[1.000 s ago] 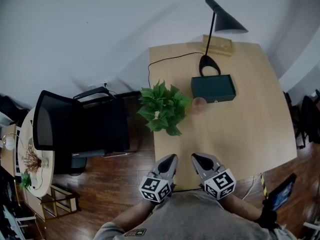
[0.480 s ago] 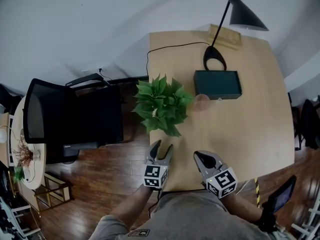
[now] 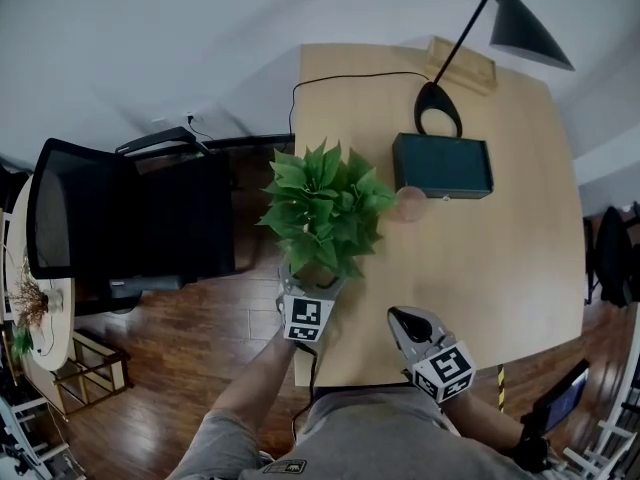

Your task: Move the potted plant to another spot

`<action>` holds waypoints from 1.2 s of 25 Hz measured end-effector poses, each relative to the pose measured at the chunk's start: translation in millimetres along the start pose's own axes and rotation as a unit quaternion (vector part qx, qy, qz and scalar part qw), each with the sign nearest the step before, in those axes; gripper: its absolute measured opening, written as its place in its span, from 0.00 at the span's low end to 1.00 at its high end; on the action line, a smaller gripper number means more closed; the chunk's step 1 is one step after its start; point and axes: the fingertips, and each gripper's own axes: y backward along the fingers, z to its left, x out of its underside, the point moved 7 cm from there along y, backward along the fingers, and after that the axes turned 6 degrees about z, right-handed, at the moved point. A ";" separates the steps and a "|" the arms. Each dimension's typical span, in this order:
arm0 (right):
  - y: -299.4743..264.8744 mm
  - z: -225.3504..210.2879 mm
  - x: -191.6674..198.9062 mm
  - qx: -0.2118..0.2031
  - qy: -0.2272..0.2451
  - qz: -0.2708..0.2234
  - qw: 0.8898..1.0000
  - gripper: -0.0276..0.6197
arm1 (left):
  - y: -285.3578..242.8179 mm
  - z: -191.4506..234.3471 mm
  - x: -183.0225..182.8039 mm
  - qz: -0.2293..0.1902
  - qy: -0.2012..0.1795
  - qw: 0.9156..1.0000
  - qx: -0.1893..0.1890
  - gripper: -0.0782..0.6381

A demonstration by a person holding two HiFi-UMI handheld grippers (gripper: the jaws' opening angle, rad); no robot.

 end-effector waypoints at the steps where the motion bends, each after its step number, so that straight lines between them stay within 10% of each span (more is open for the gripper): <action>1: -1.1 -0.6 -0.1 0.000 0.000 0.002 1.000 0.05 | -3.4 2.2 -1.8 -0.004 -0.002 1.000 0.004 0.82; 30: -14.0 -14.1 21.4 0.001 0.004 0.047 0.999 0.05 | -38.3 14.2 -30.4 -0.061 -0.057 0.993 0.084 0.83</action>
